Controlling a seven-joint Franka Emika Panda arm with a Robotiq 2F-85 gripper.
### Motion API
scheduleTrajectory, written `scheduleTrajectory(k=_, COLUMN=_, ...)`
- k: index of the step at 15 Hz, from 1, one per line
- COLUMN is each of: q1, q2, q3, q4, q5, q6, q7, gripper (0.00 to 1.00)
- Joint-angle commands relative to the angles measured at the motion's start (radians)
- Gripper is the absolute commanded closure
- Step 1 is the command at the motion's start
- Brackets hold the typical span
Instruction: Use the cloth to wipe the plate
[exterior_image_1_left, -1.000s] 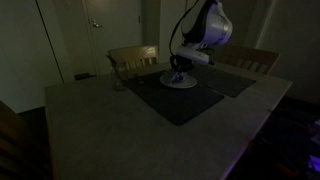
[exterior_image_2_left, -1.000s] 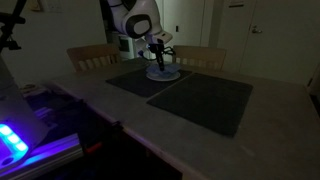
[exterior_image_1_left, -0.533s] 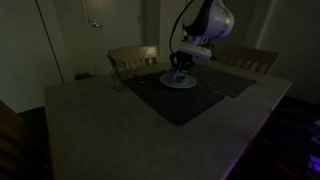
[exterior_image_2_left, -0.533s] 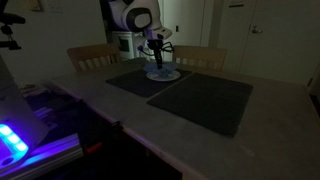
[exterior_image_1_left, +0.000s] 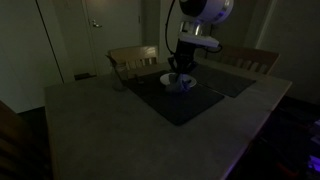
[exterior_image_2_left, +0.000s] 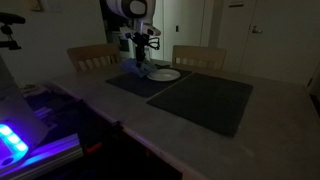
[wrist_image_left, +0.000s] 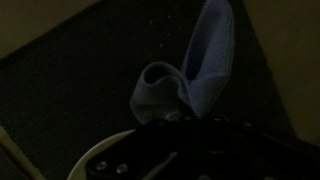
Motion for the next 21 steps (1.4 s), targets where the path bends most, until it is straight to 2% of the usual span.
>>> scheduleTrajectory(k=1, q1=-0.001, q2=-0.022, q3=0.044, q4=0.044, q5=0.026, q6=-0.105, q7=-0.065, gripper=0.98)
scheduleTrajectory(k=6, q1=0.029, q2=0.023, q3=0.130, q4=0.126, q5=0.107, q6=-0.089, q7=-0.148, gripper=0.98)
scheduleTrajectory(k=9, q1=0.074, q2=0.070, q3=0.163, q4=0.143, q5=0.099, q6=-0.009, q7=-0.183, gripper=0.98)
scheduleTrajectory(k=13, q1=0.138, q2=0.142, q3=0.155, q4=0.146, q5=0.024, q6=0.112, q7=-0.168, gripper=0.98)
scheduleTrajectory(k=15, q1=0.168, q2=0.177, q3=0.131, q4=0.140, q5=-0.038, q6=0.157, q7=-0.142, gripper=0.98)
scheduleTrajectory(k=19, q1=0.205, q2=0.222, q3=0.077, q4=0.130, q5=-0.139, q6=0.200, q7=-0.098, gripper=0.98)
scheduleTrajectory(k=21, q1=0.204, q2=0.235, q3=0.076, q4=0.132, q5=-0.151, q6=0.203, q7=-0.095, gripper=0.98)
